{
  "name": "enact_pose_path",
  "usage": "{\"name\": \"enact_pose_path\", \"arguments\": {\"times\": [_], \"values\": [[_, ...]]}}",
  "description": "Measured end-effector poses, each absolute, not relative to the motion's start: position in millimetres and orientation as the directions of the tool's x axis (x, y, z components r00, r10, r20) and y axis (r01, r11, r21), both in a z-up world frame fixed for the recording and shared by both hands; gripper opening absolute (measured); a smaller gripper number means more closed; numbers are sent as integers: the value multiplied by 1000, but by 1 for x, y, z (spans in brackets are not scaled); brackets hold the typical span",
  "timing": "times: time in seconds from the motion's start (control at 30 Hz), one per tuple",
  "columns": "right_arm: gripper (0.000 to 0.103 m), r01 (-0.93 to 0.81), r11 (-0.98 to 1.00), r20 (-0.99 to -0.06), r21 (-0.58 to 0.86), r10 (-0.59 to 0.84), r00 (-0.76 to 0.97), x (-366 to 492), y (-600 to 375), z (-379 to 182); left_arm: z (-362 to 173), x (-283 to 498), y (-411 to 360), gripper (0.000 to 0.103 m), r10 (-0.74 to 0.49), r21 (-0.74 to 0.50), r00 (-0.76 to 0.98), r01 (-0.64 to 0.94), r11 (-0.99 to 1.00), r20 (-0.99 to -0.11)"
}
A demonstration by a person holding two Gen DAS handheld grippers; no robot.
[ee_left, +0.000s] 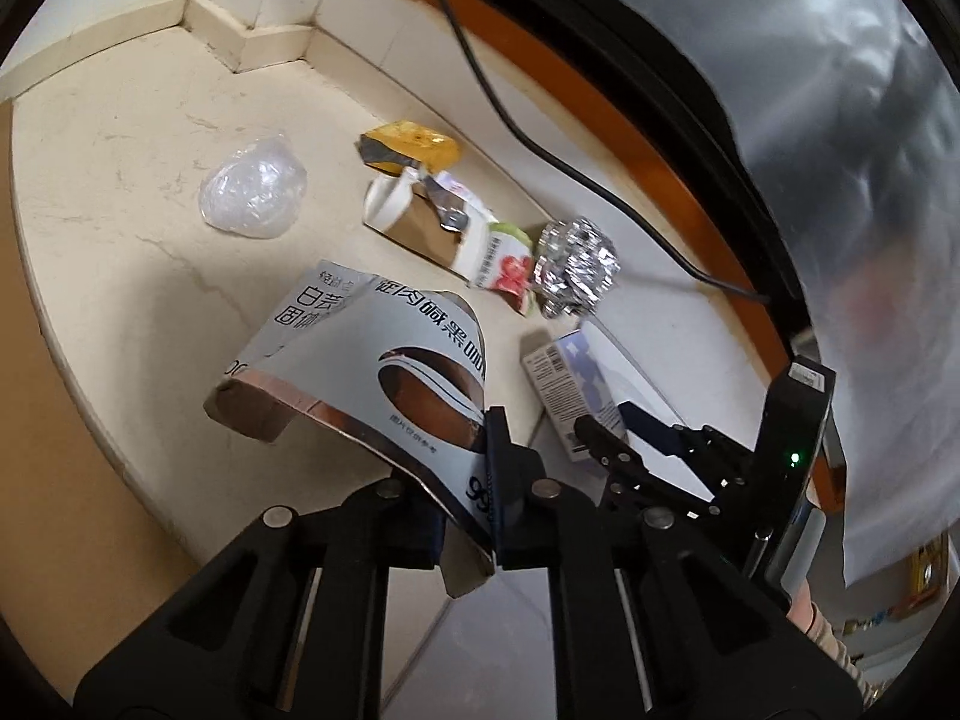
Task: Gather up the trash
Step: 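Grasp the grey-white snack box with the left gripper while the right grasps the blue-white carton, then carry both boxes down to the floor bin and open both grippers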
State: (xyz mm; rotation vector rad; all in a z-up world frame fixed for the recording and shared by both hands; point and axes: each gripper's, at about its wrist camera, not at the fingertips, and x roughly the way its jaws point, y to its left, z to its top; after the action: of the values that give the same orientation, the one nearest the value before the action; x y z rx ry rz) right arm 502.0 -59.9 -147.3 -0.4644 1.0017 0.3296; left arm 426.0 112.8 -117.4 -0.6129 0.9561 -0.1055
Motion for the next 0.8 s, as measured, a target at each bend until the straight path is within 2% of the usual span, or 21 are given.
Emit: {"name": "enact_pose_path", "arguments": {"times": [0.17, 0.53, 0.8], "values": [[37, -412, 900, -869, -140, 87, 487, 473, -68, -135, -100, 399, 97, 8, -350, -517, 591, -135, 845, -727], [37, -391, 918, -838, -58, 169, 520, 367, -93, -89, -52, 306, 57, 8, -354, -475, 613, -40, 879, -706], [37, -413, 910, -820, 34, 262, 509, 279, -119, -65, -19, 219, 26, 8, -289, -365, 648, 18, 931, -705]]}}
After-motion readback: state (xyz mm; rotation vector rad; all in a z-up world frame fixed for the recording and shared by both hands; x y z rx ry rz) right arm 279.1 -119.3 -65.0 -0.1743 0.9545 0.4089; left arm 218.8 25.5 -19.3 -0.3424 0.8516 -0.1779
